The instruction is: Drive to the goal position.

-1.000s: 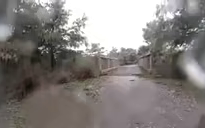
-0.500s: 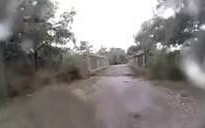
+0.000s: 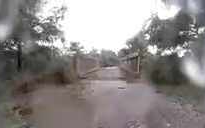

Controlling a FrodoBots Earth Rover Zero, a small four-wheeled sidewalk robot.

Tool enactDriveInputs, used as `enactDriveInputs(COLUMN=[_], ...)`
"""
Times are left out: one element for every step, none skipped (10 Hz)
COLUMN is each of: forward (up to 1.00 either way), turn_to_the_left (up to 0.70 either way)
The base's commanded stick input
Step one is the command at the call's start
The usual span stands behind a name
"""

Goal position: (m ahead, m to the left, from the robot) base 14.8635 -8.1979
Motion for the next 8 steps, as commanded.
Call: enactDriveInputs(forward=[0.85,0.85,0.85,0.85,0.85,0.85,0.85,0.85], turn_to_the_left=[0.0,0.0,0.0,0.0,0.0,0.0,0.0,0.0])
